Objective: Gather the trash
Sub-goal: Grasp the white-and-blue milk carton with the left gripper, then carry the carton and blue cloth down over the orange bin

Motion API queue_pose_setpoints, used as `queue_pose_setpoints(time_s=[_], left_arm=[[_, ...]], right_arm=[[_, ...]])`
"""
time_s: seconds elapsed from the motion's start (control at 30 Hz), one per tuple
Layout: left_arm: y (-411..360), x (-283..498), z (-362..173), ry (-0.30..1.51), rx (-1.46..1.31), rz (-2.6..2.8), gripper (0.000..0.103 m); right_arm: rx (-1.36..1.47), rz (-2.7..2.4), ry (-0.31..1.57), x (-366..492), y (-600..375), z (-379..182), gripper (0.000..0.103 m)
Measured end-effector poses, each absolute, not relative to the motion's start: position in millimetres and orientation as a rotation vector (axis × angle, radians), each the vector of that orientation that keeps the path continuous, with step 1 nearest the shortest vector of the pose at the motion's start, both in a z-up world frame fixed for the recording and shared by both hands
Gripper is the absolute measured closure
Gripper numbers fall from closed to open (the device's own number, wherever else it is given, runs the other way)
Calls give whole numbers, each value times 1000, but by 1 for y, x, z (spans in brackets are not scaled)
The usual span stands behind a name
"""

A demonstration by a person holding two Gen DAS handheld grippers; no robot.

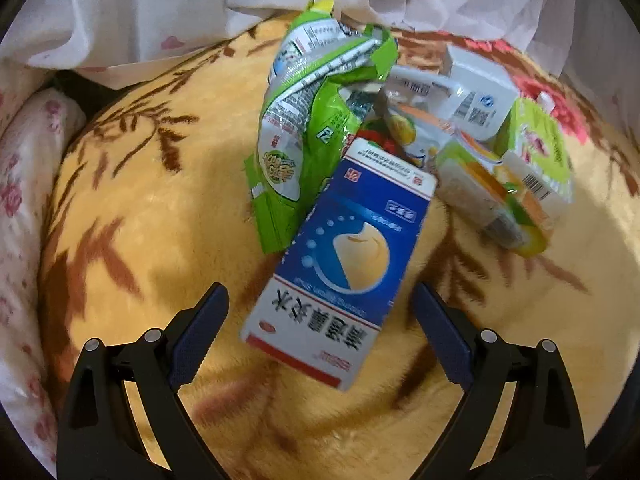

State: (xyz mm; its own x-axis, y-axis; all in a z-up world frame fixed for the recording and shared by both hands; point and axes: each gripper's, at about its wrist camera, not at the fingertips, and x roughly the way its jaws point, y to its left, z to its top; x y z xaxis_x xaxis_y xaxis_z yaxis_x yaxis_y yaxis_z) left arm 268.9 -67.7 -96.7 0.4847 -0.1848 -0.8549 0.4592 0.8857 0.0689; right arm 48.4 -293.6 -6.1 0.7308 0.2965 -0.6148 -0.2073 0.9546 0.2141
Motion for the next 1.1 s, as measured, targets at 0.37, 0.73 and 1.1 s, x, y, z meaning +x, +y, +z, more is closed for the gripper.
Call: queue_pose_setpoints(time_s=[0.37, 0.73, 1.1], left_arm=[[-59, 253, -92, 1003, 253, -455, 41], [-25, 175, -44, 910, 121, -446, 43], [-4, 53, -17, 821, 46, -446, 43]], right_arm=[[146, 292, 695, 46, -291, -5, 45], [120, 333, 660, 18, -275, 7, 45], [56, 378, 636, -21, -257, 17, 45]])
